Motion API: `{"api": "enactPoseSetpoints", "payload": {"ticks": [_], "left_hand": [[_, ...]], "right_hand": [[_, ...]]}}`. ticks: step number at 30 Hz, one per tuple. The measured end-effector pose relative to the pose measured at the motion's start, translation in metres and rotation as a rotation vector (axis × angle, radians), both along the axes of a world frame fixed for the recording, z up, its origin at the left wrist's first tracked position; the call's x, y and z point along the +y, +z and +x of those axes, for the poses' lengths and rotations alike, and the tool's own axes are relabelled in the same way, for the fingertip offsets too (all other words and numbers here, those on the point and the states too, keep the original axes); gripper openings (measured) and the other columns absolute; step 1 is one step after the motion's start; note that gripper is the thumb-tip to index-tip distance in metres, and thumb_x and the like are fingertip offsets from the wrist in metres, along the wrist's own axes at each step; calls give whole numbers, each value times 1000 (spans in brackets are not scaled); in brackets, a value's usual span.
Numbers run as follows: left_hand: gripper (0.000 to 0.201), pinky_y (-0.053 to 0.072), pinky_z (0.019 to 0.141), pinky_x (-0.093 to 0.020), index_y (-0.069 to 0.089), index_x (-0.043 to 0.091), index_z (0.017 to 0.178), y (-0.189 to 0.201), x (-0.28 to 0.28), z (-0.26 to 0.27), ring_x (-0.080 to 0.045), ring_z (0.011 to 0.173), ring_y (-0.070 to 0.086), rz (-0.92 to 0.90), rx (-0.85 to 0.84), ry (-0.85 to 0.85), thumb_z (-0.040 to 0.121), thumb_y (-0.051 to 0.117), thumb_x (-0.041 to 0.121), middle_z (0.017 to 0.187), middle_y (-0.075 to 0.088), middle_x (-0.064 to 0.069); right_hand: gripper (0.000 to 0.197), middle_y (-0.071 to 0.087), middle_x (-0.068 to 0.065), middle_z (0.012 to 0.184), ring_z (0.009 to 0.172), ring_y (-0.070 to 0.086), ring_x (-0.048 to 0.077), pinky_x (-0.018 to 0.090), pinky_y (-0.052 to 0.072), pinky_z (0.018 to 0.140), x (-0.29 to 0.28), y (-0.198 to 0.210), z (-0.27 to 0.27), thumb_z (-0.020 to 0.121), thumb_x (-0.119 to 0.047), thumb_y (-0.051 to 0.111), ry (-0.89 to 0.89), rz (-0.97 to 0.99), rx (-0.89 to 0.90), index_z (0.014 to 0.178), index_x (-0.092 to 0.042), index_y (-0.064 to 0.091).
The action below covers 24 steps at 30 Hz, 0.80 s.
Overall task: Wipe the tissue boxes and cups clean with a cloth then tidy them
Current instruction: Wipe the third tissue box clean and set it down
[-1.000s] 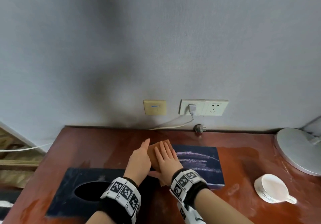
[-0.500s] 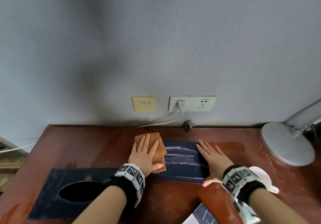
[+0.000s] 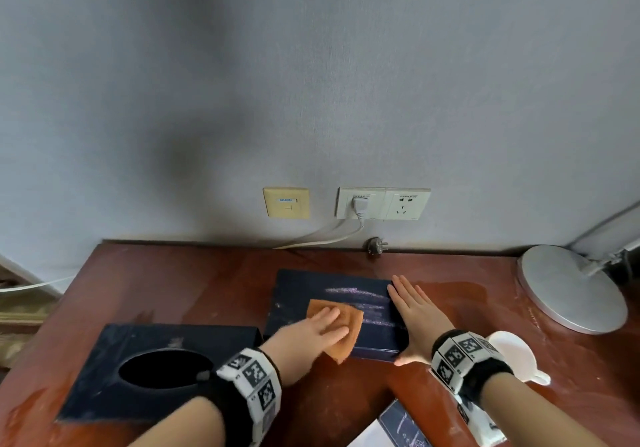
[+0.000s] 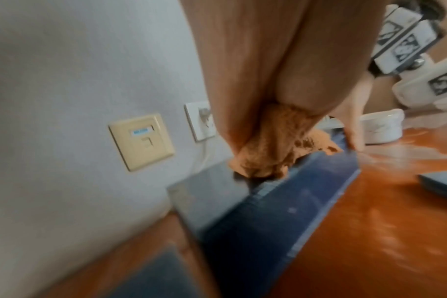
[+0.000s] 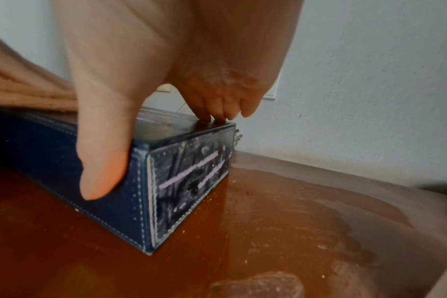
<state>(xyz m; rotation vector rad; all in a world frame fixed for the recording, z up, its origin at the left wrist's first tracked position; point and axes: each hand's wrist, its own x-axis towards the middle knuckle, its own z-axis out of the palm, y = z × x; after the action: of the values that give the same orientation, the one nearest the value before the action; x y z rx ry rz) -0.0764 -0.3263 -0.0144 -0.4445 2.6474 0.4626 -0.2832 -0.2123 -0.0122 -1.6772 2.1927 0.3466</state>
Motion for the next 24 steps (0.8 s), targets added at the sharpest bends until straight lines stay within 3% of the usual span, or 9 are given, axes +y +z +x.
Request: {"api": "enactPoseSetpoints", "payload": {"ticks": [2, 6, 8, 9, 11, 13, 15, 20, 24], "left_hand": [[72, 13, 117, -28, 6, 24, 152, 2, -27, -4, -23, 147, 4, -37, 69, 195, 92, 34, -5, 158, -12, -7], [66, 9, 118, -39, -4, 7, 150, -8, -25, -12, -35, 146, -1, -193, -76, 372, 95, 30, 0, 156, -9, -22], [59, 31, 110, -44, 14, 0, 146, -24, -3, -14, -44, 138, 27, -260, 96, 323, 89, 28, -2, 150, 19, -32], [55, 47, 96, -45, 29, -1, 137, -33, 8, -12, -44, 124, 48, -251, 153, 272, 82, 30, 0, 138, 42, -31], [41, 57, 74, -43, 44, 6, 120, -43, 28, -6, -34, 103, 66, -323, 187, 165, 82, 28, 7, 115, 65, -21], [45, 59, 72, -38, 58, 11, 116, -43, 36, 1, -28, 100, 68, -346, 196, 40, 83, 29, 15, 110, 69, -16], [55, 59, 68, -35, 73, 10, 103, -34, 21, 5, -28, 95, 70, -423, 154, 27, 69, 30, 13, 105, 71, -15], [41, 58, 59, -47, 72, -4, 98, -37, -17, 10, -45, 87, 68, -334, 46, 396, 58, 66, 3, 101, 66, -32], [44, 55, 68, -53, 49, -2, 115, -50, 19, 8, -44, 97, 65, -314, 126, 383, 95, 9, -2, 107, 65, -31]], "right_hand": [[130, -20, 9, 155, 143, -18, 21, 31, -12, 113, 1, -1, 0, 63, -55, 76, -2, -13, -10, 146, -9, -14], [129, -21, 9, 154, 143, -19, 21, 31, -13, 113, 1, -3, -1, 64, -53, 76, -10, -25, -25, 146, -10, -14], [128, -22, 9, 154, 143, -19, 21, 31, -12, 113, 1, -5, -1, 65, -53, 76, -9, -36, -32, 146, -9, -14], [128, -22, 9, 154, 143, -20, 21, 31, -12, 113, 1, -6, -1, 65, -52, 76, -10, -35, -42, 146, -9, -15], [129, -23, 9, 154, 142, -20, 20, 30, -11, 114, 2, -7, -1, 65, -52, 76, -17, -41, -55, 146, -9, -16], [131, -24, 8, 154, 142, -20, 20, 30, -8, 116, 3, -6, -2, 64, -51, 77, -26, -42, -68, 146, -9, -16], [131, -24, 7, 154, 142, -20, 19, 29, -7, 116, 3, -5, -2, 63, -50, 78, -37, -48, -79, 146, -10, -16], [131, -25, 7, 153, 142, -20, 19, 27, -6, 114, 4, -4, -1, 63, -47, 79, -47, -52, -86, 146, -10, -16], [130, -25, 6, 153, 142, -20, 18, 27, -3, 115, 2, -5, -2, 64, -46, 79, -45, -49, -89, 146, -11, -16]]}}
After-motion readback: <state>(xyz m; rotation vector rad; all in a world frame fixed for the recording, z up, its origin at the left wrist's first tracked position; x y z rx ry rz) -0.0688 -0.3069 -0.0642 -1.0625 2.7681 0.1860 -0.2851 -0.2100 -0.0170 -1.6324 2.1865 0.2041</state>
